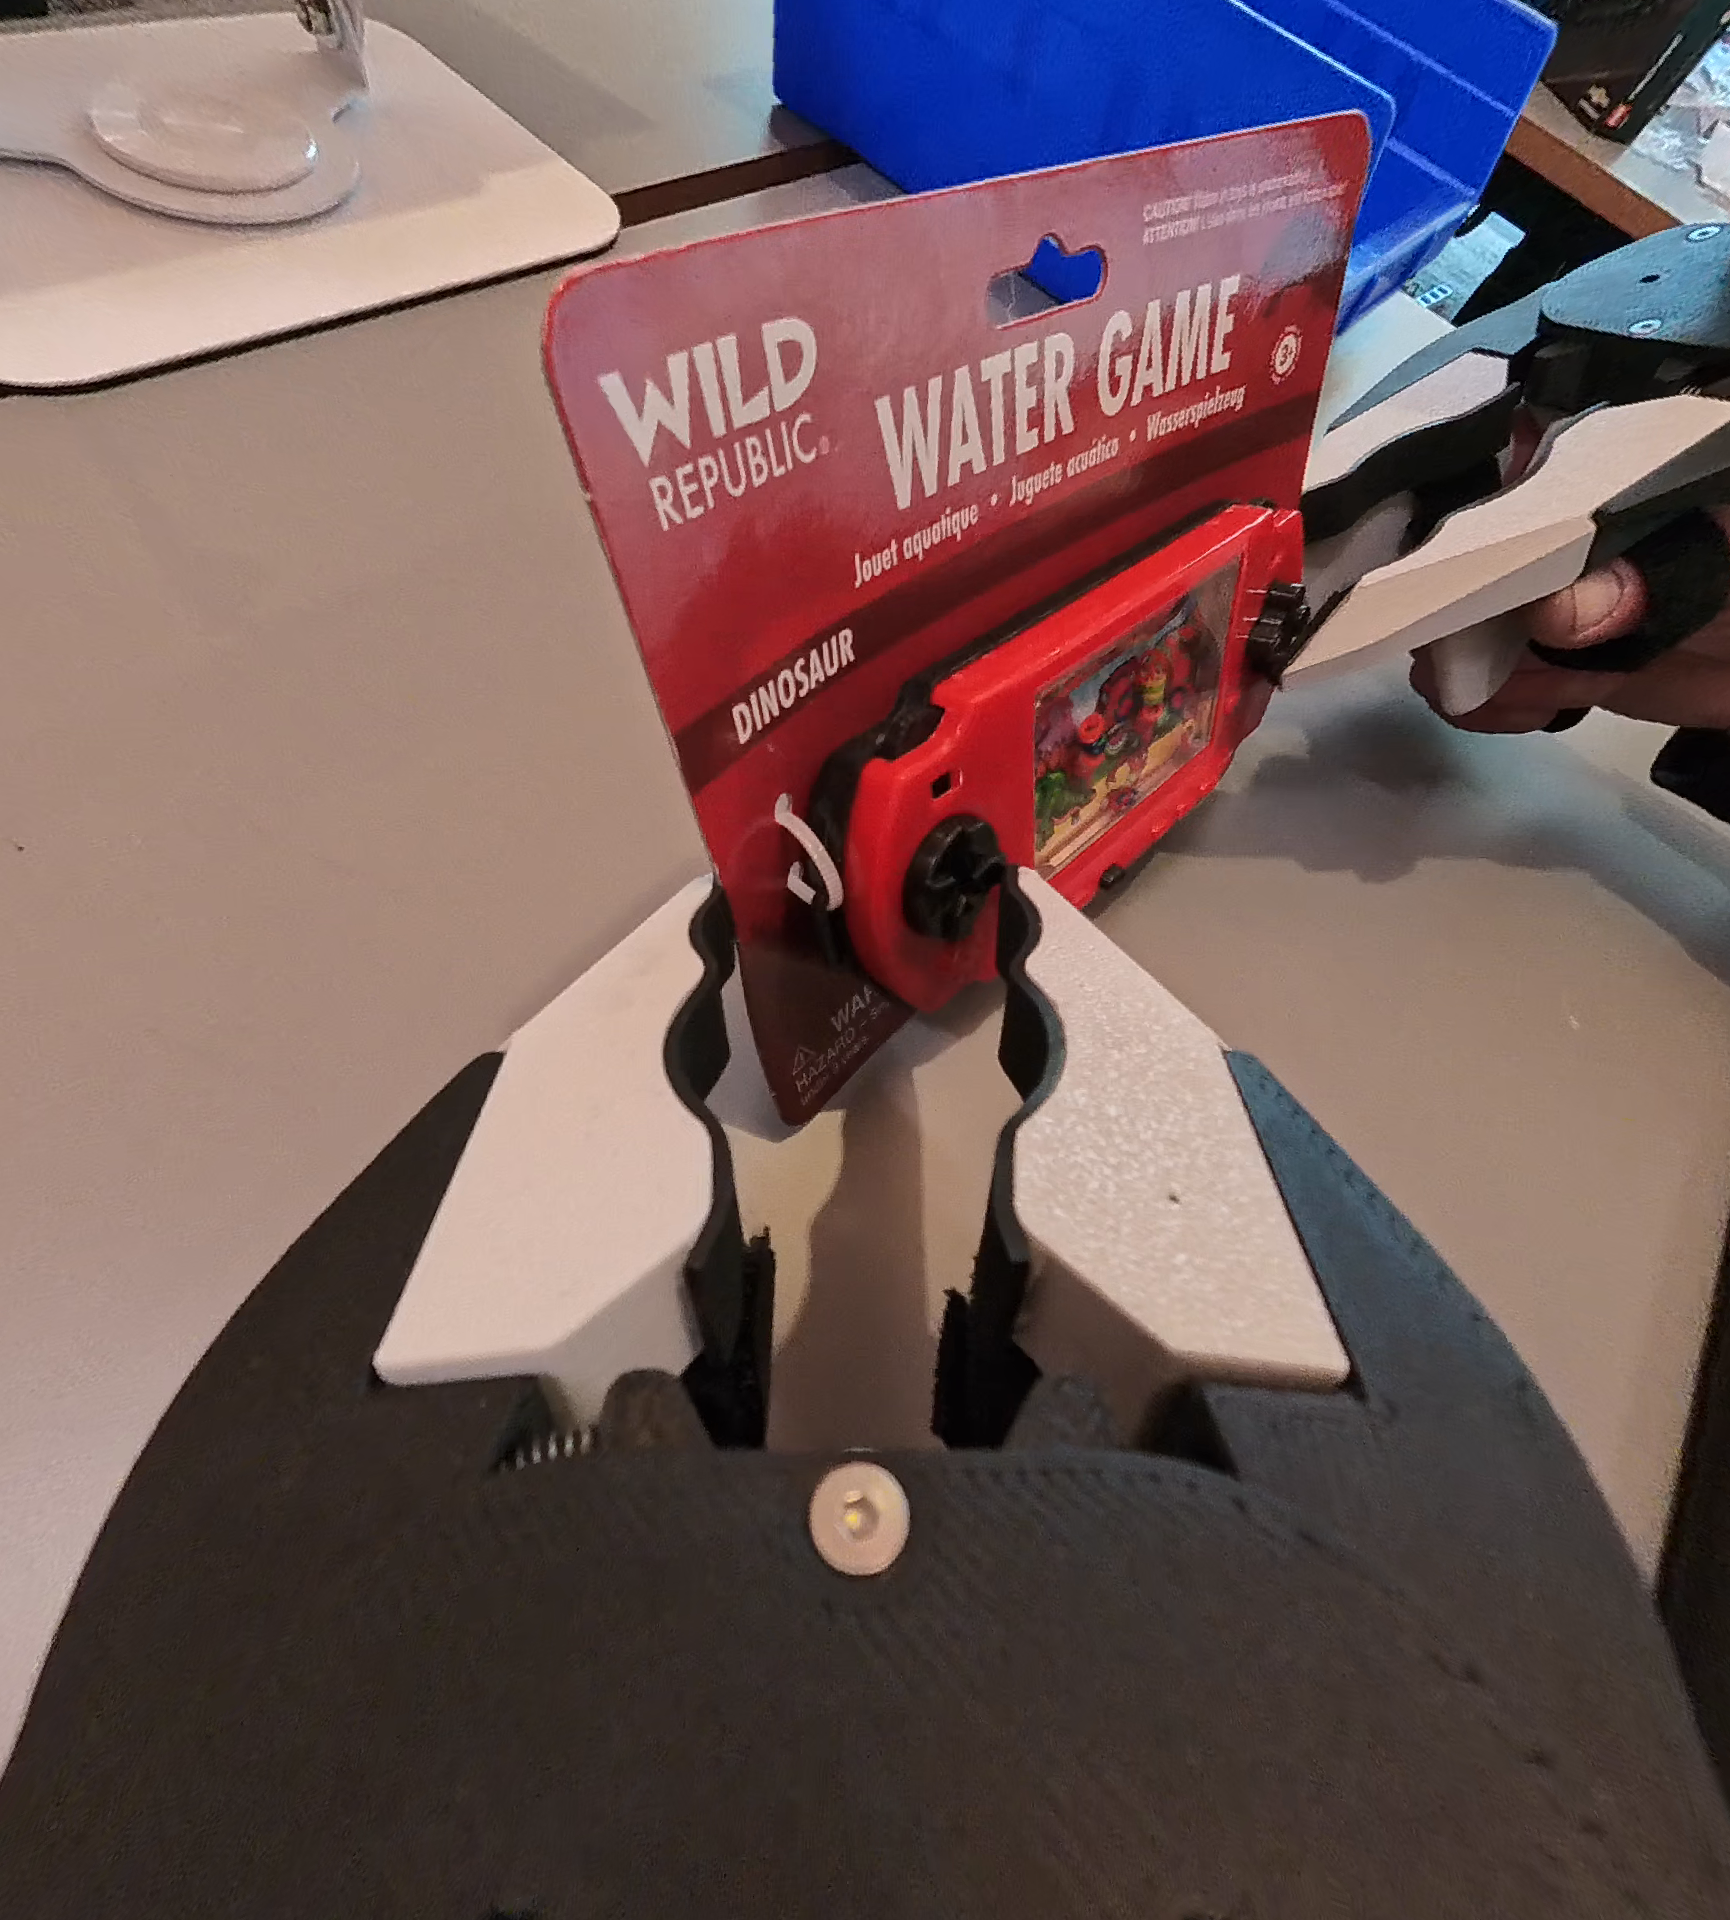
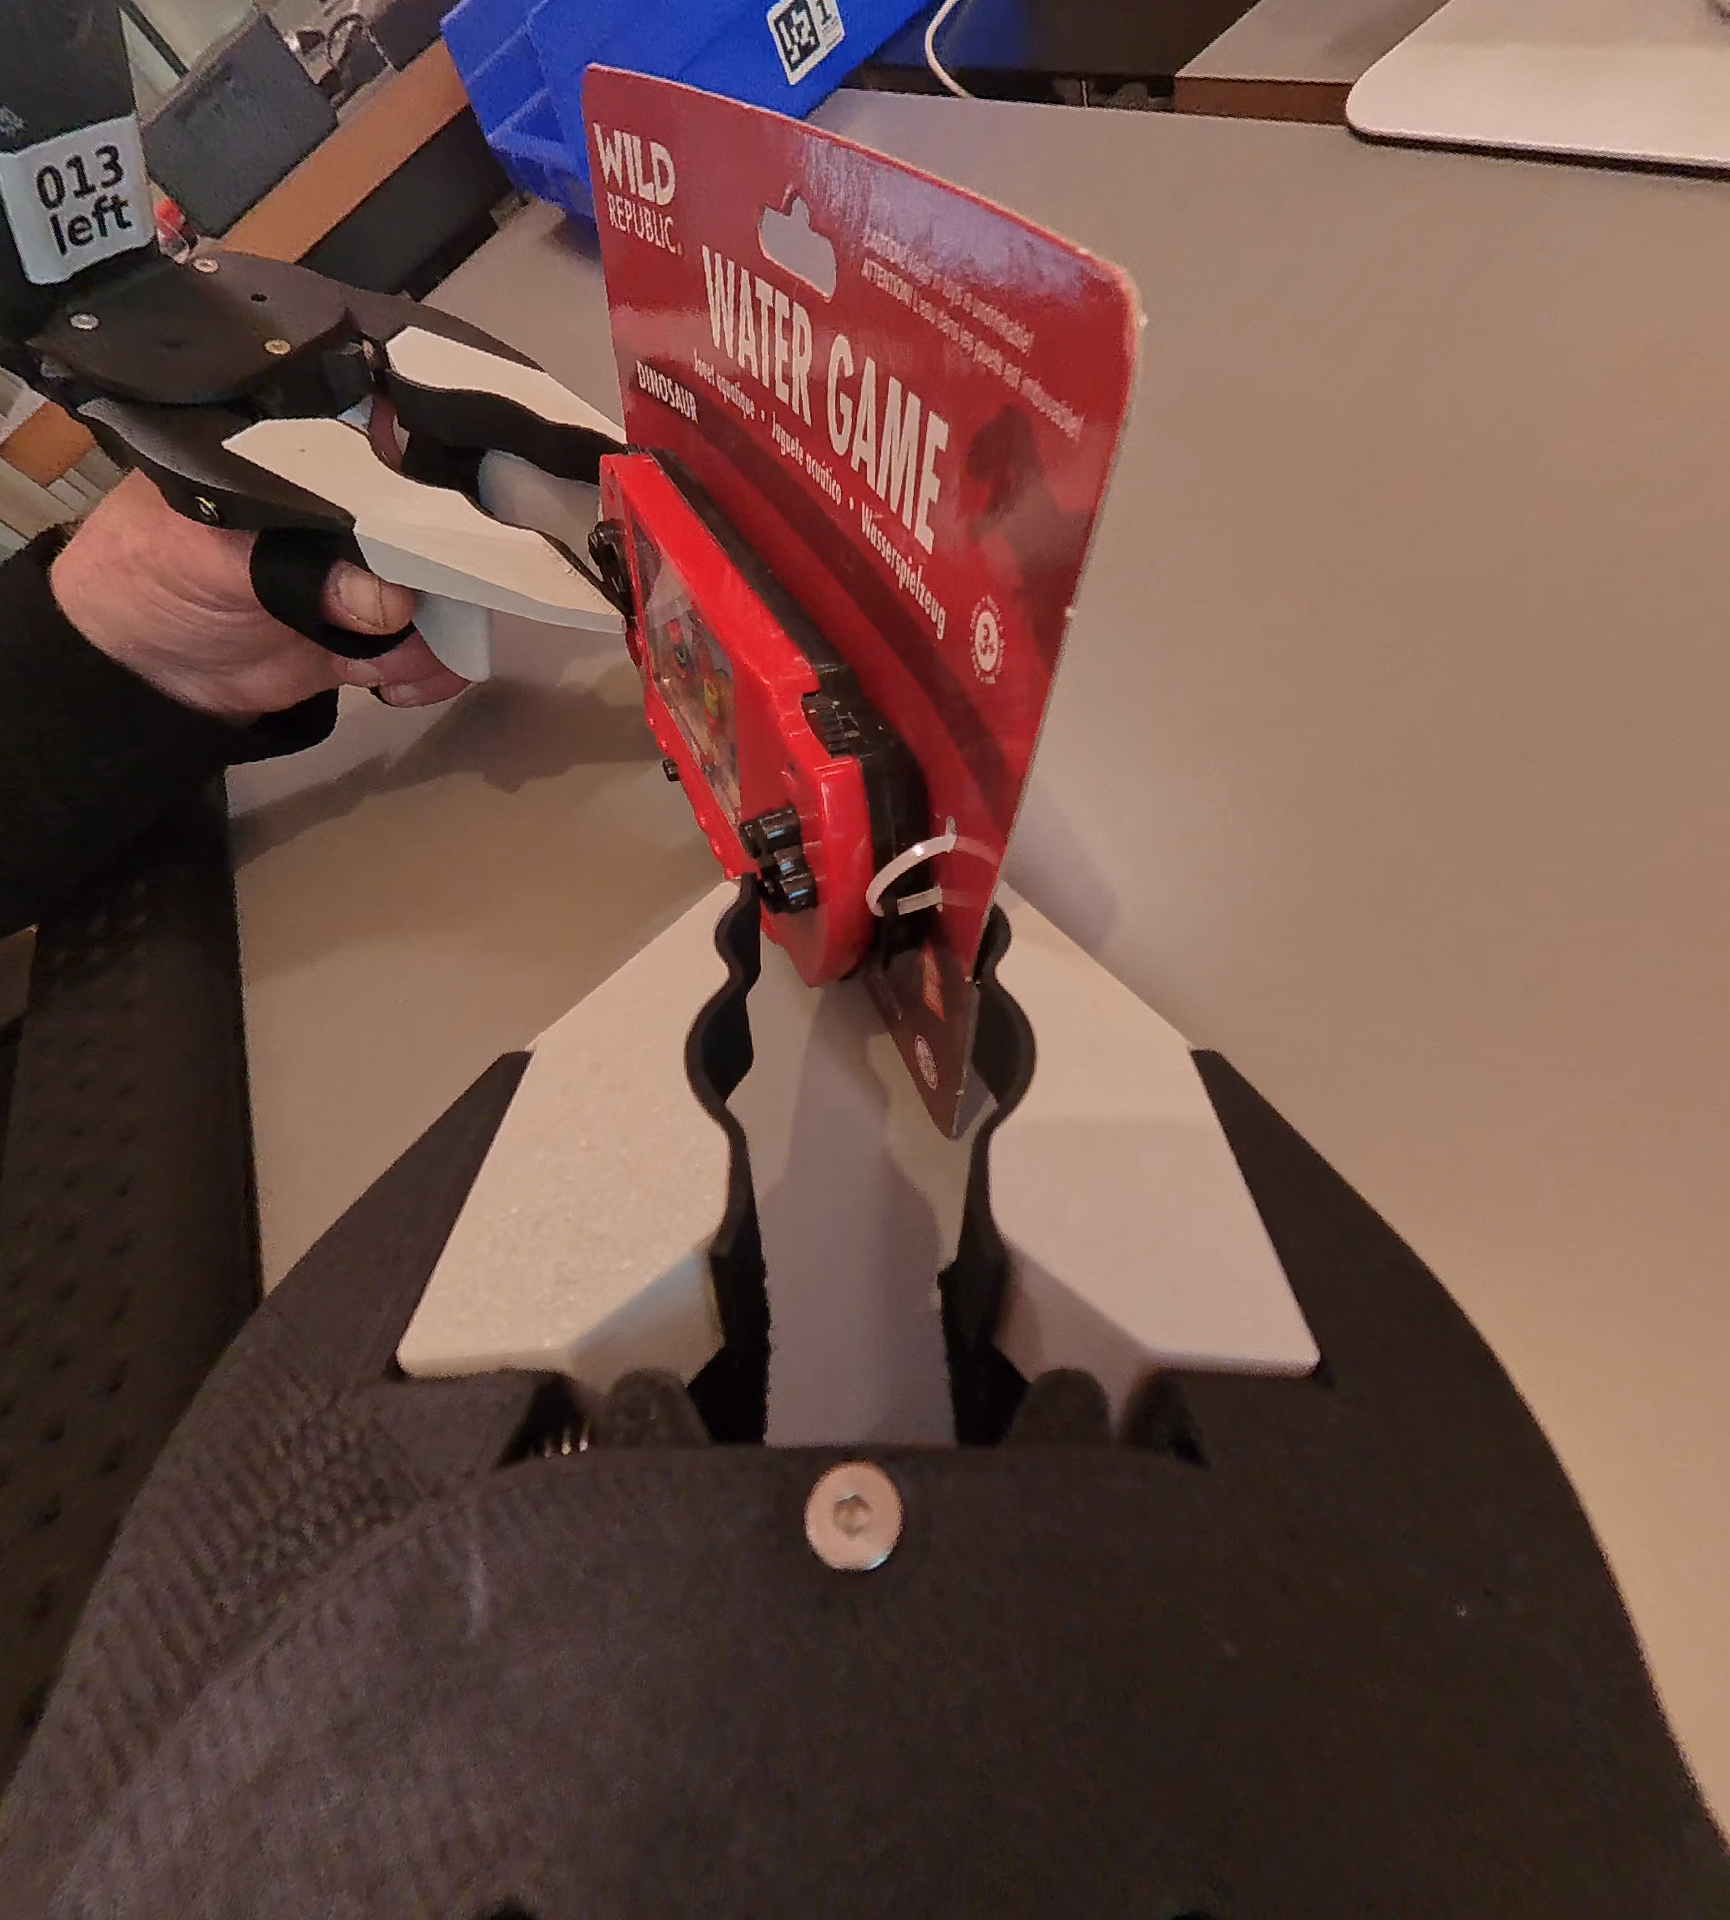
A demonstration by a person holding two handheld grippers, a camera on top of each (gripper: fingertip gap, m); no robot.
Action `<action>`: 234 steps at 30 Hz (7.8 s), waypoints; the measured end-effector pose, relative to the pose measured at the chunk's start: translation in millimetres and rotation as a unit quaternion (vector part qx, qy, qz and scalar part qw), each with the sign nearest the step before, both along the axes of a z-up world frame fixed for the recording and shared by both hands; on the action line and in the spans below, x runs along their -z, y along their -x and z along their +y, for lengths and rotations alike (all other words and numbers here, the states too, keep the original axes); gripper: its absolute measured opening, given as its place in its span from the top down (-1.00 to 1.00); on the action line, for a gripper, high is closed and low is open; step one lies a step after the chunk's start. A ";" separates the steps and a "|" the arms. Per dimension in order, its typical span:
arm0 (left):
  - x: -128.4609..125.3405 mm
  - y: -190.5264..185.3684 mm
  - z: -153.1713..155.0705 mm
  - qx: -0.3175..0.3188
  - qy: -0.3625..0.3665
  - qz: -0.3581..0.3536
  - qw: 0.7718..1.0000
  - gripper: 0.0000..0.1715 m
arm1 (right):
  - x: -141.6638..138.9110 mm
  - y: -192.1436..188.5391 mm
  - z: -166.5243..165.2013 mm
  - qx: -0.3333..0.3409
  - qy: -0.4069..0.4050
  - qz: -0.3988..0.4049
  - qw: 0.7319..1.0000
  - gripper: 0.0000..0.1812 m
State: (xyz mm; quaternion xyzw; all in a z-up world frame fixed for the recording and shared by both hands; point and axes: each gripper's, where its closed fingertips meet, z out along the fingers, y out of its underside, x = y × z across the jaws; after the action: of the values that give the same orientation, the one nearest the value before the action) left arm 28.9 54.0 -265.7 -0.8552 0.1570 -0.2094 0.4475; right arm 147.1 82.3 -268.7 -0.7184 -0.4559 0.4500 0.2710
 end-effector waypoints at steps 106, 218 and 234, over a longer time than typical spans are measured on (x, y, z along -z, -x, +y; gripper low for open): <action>-11.7 6.3 28.5 0.105 -0.060 -0.045 0.992 0.56 | -14.9 14.1 28.4 -0.005 -0.043 0.048 0.998 0.65; -12.4 0.9 21.0 0.119 -0.106 -0.018 0.987 0.54 | -2.5 4.8 15.6 -0.032 -0.089 -0.001 0.996 0.61; -12.1 0.7 21.6 0.118 -0.104 -0.021 0.987 0.53 | -2.6 3.9 15.6 -0.035 -0.085 -0.005 0.996 0.67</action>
State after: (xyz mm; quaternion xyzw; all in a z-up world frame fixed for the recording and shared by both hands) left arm 28.2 75.6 -253.6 -0.7748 0.2683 -0.2607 0.5097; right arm 143.2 97.9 -266.1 -0.6789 -0.5186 0.4153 0.3127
